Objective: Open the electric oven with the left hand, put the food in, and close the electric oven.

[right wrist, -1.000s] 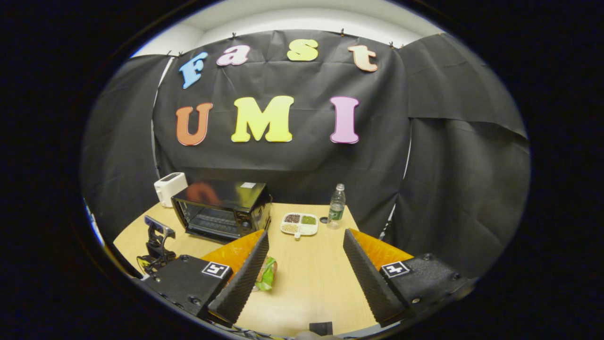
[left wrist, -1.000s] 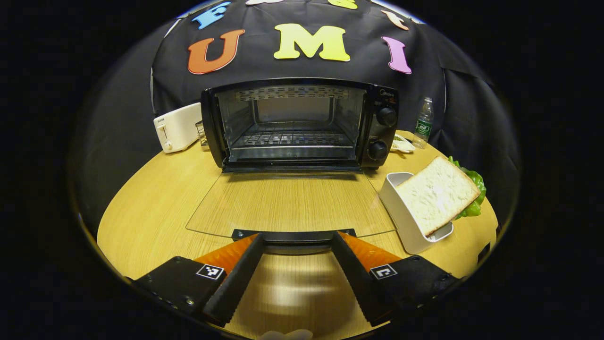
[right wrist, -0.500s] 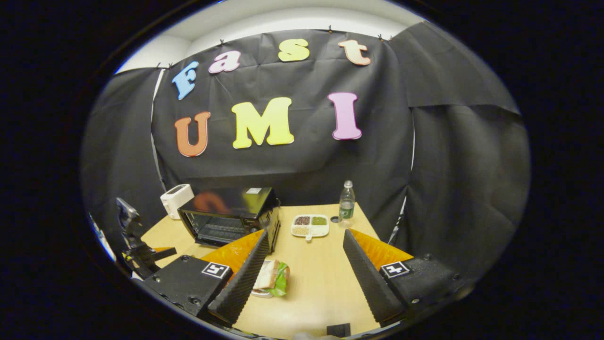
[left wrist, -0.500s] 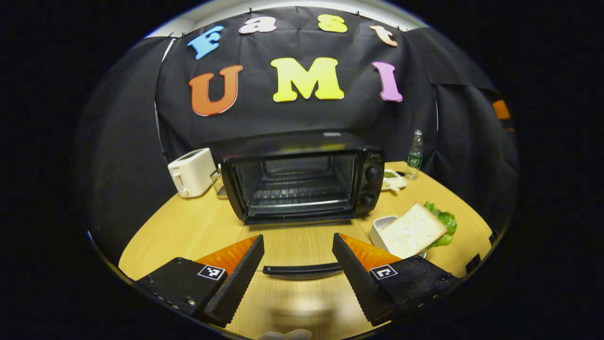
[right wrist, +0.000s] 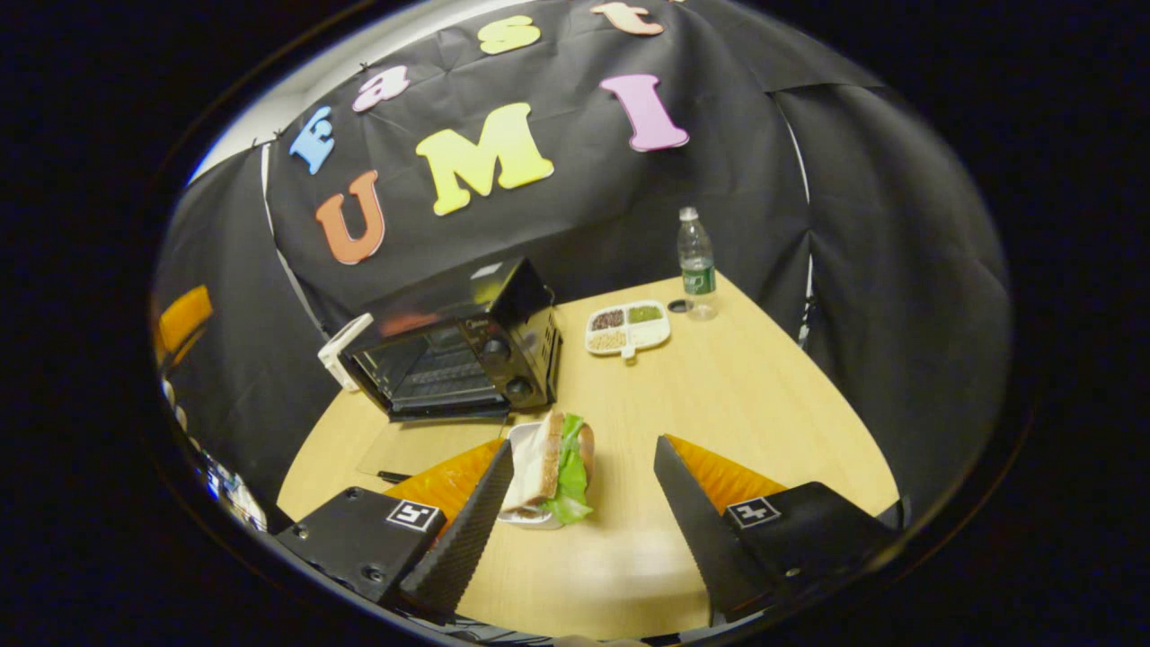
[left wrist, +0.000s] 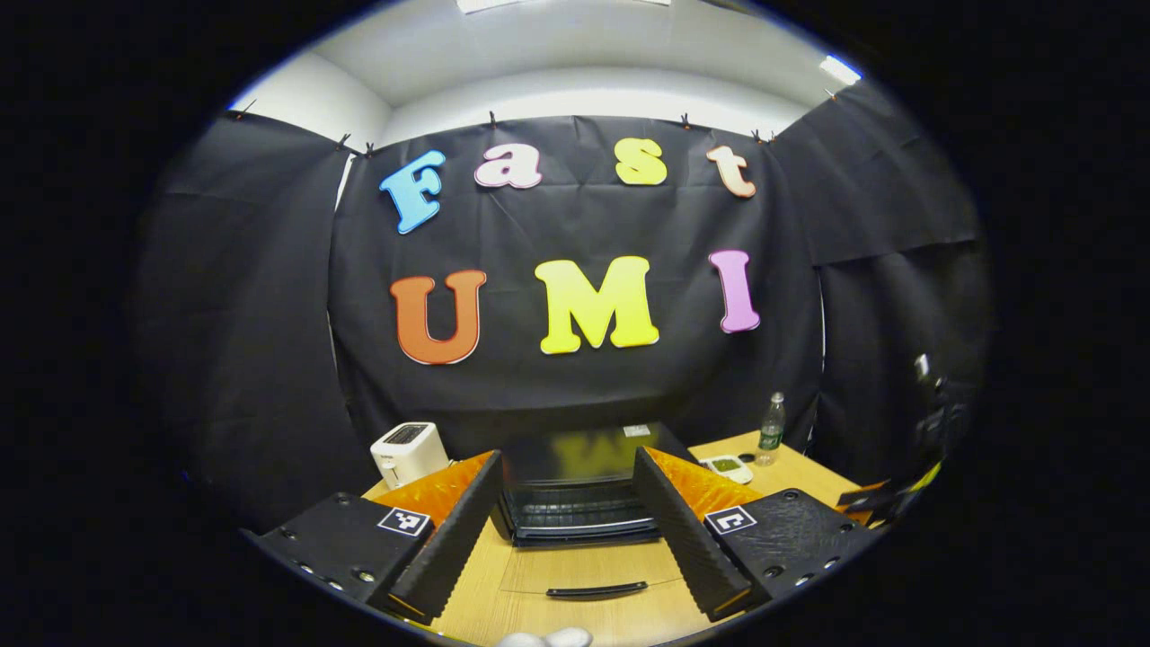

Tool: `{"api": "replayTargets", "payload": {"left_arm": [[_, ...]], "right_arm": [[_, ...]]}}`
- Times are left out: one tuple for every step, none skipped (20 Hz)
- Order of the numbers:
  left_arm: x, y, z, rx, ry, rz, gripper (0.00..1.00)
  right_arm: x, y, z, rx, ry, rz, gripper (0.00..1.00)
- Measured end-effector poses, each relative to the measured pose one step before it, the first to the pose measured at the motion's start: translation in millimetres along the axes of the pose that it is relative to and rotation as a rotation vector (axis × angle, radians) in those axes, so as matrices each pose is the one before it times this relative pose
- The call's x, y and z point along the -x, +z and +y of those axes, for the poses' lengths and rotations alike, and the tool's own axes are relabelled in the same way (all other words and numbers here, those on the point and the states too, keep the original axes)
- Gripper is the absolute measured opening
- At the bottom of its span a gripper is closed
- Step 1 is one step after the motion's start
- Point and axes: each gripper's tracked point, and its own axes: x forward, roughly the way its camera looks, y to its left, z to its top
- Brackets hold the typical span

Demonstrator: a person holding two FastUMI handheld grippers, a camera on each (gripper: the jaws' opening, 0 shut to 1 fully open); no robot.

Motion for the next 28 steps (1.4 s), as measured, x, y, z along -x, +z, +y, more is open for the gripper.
{"api": "replayTargets", "payload": {"left_arm": [[2.05, 11.49, 0.18, -0.00639, -0.00519, -0.01648, 0.95], [1.93, 8.45, 0.03, -0.00733, -0.00545, -0.01477, 0.95], [0.63, 4.73, -0.66, -0.00514, -0.00718, -0.01350, 0.95], [-0.51, 1.80, -1.29, -0.00495, -0.00610, -0.00319, 0.95], [1.43, -0.77, -0.06, -0.00493, -0.00385, 0.00279, 0.95], [-0.45, -0.41, 1.37, -0.00062, -0.00139, 0.00351, 0.95], [-0.39, -1.84, 1.34, 0.00389, -0.00349, 0.00434, 0.95], [-0.84, -1.54, 1.61, 0.00431, -0.00054, 0.00576, 0.95], [-1.10, -2.96, 2.65, 0.00267, 0.00413, 0.01169, 0.95], [-2.15, -0.67, 2.77, 0.00202, 0.00276, 0.00336, 0.95], [-1.91, -1.85, 2.42, -0.00010, 0.00213, 0.00325, 0.95], [-2.28, -1.30, 2.64, -0.00496, 0.00269, 0.00265, 0.95], [-1.09, -1.01, 2.14, -0.00419, 0.00302, 0.00266, 0.95], [-1.12, -0.38, -0.41, 0.00019, -0.00366, 0.00385, 0.95], [-1.48, -1.89, -0.21, -0.00171, -0.00429, 0.00445, 0.95], [-1.10, -2.63, -0.21, -0.00126, -0.00264, 0.00683, 0.95], [-2.06, -2.74, 0.54, -0.00016, -0.00319, 0.00450, 0.95], [-2.25, -1.92, -0.46, 0.00167, -0.00451, 0.00693, 0.95], [-1.11, -2.51, 0.50, 0.00439, -0.00255, 0.00721, 0.95], [-0.88, -0.91, -0.47, 0.00722, -0.00466, 0.00496, 0.95], [-1.29, -0.09, 1.33, 0.00630, -0.00118, 0.00146, 0.95], [-1.18, -0.50, 2.47, 0.00475, 0.00074, 0.00082, 0.95], [-0.81, -0.80, 2.67, 0.00238, 0.00208, 0.00107, 0.95], [-0.50, 0.42, 2.45, 0.00292, 0.00259, -0.00052, 0.95], [-0.30, -0.17, 2.19, 0.00236, 0.00045, -0.00147, 0.95], [0.23, 0.11, 1.37, 0.00067, -0.00106, 0.00059, 0.95], [0.31, -0.76, 3.00, 0.00016, 0.00274, 0.00112, 0.95], [0.51, 0.20, 1.77, 0.00263, -0.00054, -0.00219, 0.95]], "right_arm": [[-7.99, -5.63, 3.55, -0.01252, 0.01454, 0.02148, 0.95], [-11.37, -3.65, 3.18, -0.01202, 0.01181, 0.01886, 0.95], [-9.52, -0.17, 1.84, -0.00823, 0.00501, 0.00665, 1.00], [-9.59, -3.57, -1.33, -0.00578, -0.00203, 0.02289, 0.99], [-11.34, -1.02, 3.30, -0.01797, 0.01337, 0.00952, 0.99], [-9.78, -0.53, 1.19, -0.01109, 0.00158, 0.00876, 0.99], [-6.03, -2.51, -2.74, -0.00074, -0.01141, 0.02244, 0.91], [-4.31, -0.43, 1.29, -0.00011, 0.00548, 0.01076, 0.90], [-6.18, -1.32, 1.71, 0.00696, -0.00309, 0.01414, 0.91], [-4.33, -3.23, -0.73, 0.00178, -0.00209, 0.01373, 0.89], [-2.97, -2.86, 1.02, -0.00882, 0.00494, 0.01454, 0.87], [-3.22, -2.18, 1.12, -0.01149, 0.00468, 0.01276, 0.86], [-2.38, -1.23, -2.23, -0.01476, -0.00967, 0.00274, 0.76], [-0.61, 1.68, -3.10, -0.01267, -0.00613, -0.00350, 0.70], [-1.87, 0.00, 1.70, -0.00358, 0.00377, -0.00620, 0.63], [2.33, 0.91, -0.14, 0.00276, 0.00019, 0.00261, 0.63], [-0.18, -0.33, 1.71, 0.01080, 0.00318, 0.00177, 0.56], [0.10, 0.07, 1.90, 0.01076, 0.00429, 0.00384, 0.52], [2.01, 2.18, 3.89, 0.00307, 0.00703, 0.00109, 0.46], [0.73, 2.46, 3.22, -0.00124, 0.00926, -0.00097, 0.41], [0.42, 1.77, 3.68, 0.00201, 0.00652, -0.00057, 0.40], [-0.56, 0.17, 0.52, 0.01447, -0.00349, 0.00287, 0.35], [-0.71, 0.07, 1.73, 0.01224, 0.00329, -0.00036, 0.33], [-0.52, 0.61, 1.75, 0.00618, -0.00361, 0.00192, 0.32], [1.41, 0.42, 2.10, 0.00824, 0.00413, -0.00222, 0.30], [0.98, 0.39, 2.50, 0.00460, 0.00054, 0.00404, 0.29], [2.01, 1.35, 3.51, 0.01249, -0.00339, -0.00386, 0.28], [3.71, 2.26, 3.40, 0.02170, 0.00079, -0.00281, 0.27]]}}
